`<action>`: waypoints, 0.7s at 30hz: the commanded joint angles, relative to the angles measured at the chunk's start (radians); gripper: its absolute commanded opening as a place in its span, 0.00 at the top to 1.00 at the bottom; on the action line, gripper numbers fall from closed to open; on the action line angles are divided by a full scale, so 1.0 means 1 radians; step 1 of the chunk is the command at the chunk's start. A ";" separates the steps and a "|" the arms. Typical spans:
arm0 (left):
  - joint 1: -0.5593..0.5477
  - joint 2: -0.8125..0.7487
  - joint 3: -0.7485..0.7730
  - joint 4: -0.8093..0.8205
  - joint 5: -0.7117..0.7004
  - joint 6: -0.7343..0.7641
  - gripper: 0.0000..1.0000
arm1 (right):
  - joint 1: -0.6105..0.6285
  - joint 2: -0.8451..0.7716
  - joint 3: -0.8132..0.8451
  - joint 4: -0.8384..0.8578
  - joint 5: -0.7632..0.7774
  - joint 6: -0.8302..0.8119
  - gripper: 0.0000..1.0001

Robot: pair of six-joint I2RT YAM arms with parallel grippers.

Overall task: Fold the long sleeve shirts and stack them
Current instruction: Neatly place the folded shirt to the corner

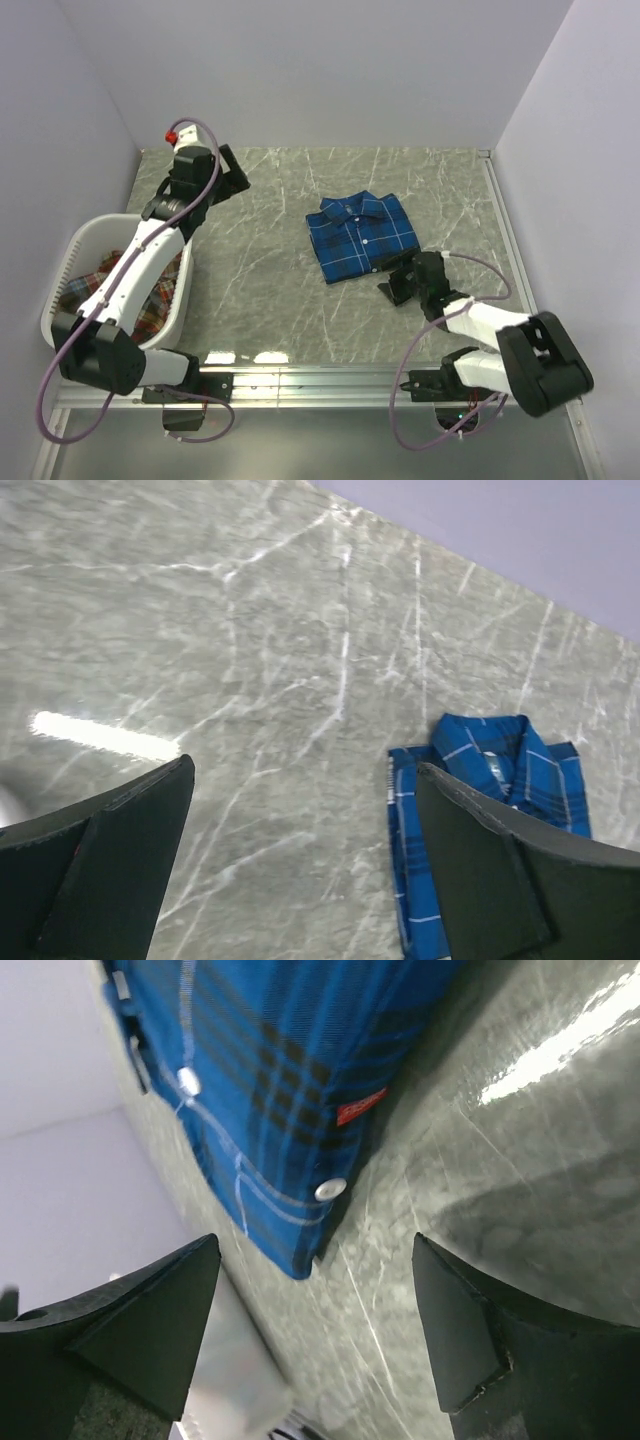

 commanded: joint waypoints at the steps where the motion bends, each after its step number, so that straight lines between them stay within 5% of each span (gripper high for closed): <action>1: 0.005 -0.024 -0.062 0.050 -0.072 0.046 0.03 | 0.034 0.105 0.054 0.119 0.075 0.086 0.17; 12: 0.037 -0.013 -0.063 0.042 -0.033 0.040 0.04 | 0.065 0.299 0.088 0.232 0.155 0.200 0.39; 21: 0.055 -0.013 -0.069 0.047 -0.021 0.033 0.05 | 0.045 0.426 0.203 0.274 0.186 0.237 0.96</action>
